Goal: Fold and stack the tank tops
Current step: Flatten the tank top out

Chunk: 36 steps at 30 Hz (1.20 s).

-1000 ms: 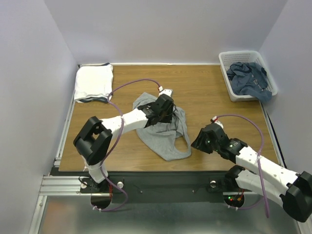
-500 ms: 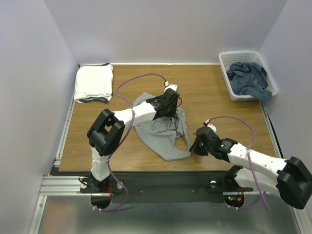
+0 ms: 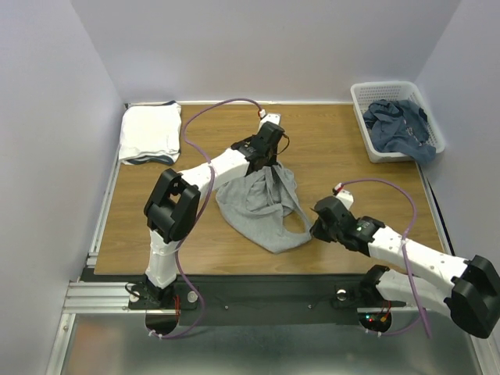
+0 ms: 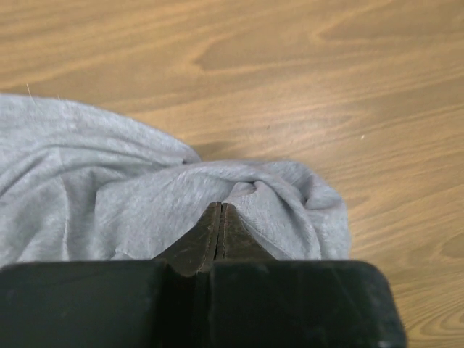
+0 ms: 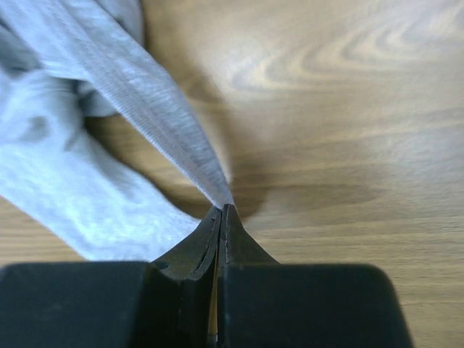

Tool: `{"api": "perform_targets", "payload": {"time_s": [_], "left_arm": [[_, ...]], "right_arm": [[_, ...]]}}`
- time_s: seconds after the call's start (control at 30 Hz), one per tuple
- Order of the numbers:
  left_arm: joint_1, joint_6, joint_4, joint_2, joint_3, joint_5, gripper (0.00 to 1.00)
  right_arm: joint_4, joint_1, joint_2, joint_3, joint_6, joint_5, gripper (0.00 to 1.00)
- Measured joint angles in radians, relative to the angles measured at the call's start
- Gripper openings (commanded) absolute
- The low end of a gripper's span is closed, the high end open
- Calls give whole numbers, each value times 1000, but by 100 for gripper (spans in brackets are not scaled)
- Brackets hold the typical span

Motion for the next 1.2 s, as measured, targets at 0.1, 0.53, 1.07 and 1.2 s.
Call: {"api": "perform_targets", "payload": {"time_s": [0.1, 0.53, 1.07, 1.2], "left_arm": [[8, 11, -6, -1, 32, -5, 0], [18, 32, -136, -289, 56, -21, 0], [21, 25, -66, -510, -66, 196, 7], [11, -22, -2, -413, -229, 341, 24]], "right_arm": [[-32, -18, -22, 48, -13, 36, 0], [-138, -277, -41, 274, -186, 127, 0], [-92, -295, 47, 513, -291, 126, 0], [-134, -295, -48, 251, -236, 62, 0]]}}
